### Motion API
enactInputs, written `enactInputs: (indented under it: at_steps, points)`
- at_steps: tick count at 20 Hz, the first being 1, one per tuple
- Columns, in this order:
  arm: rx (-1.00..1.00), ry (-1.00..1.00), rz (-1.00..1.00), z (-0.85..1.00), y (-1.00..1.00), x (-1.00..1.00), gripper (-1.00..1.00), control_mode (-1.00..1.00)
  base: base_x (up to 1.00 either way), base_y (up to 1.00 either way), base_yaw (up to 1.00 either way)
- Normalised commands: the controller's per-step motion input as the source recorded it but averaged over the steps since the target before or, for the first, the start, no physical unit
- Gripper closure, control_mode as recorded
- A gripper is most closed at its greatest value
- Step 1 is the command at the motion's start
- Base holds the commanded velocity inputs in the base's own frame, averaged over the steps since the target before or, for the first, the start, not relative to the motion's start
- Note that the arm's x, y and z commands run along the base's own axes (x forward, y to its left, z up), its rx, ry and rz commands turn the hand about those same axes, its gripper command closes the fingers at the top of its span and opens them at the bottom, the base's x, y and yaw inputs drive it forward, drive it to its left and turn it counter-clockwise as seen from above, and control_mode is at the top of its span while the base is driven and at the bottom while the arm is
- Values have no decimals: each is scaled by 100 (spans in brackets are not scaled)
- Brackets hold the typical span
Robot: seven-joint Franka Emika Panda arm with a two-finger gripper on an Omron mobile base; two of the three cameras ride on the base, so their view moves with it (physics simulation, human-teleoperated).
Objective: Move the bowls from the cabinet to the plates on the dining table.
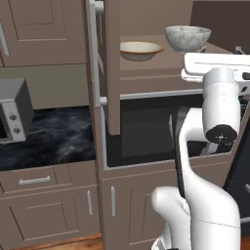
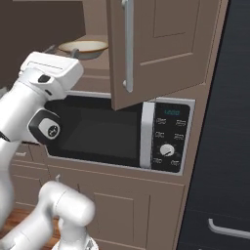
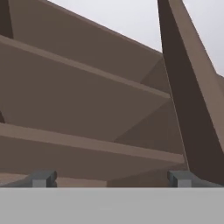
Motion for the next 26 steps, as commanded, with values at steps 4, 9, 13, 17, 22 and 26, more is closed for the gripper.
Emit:
enactInputs:
  at_steps: [4, 9, 13, 17, 22, 26]
  points:
    - [4, 0, -6, 0, 0, 39, -100, -100, 0, 0, 0]
    - [3, 1, -6, -1, -8, 36, -100, -100, 0, 0, 0]
    - [0, 0, -5, -1, -16, 25, -100, -100, 0, 0, 0]
    - [1, 0, -7, -4, -20, 16, -100, -100, 0, 0, 0]
    - [2, 0, -8, -2, -25, 10, -100, -100, 0, 0, 0]
    - [3, 4, -9, -1, -21, 20, -100, -100, 0, 0, 0]
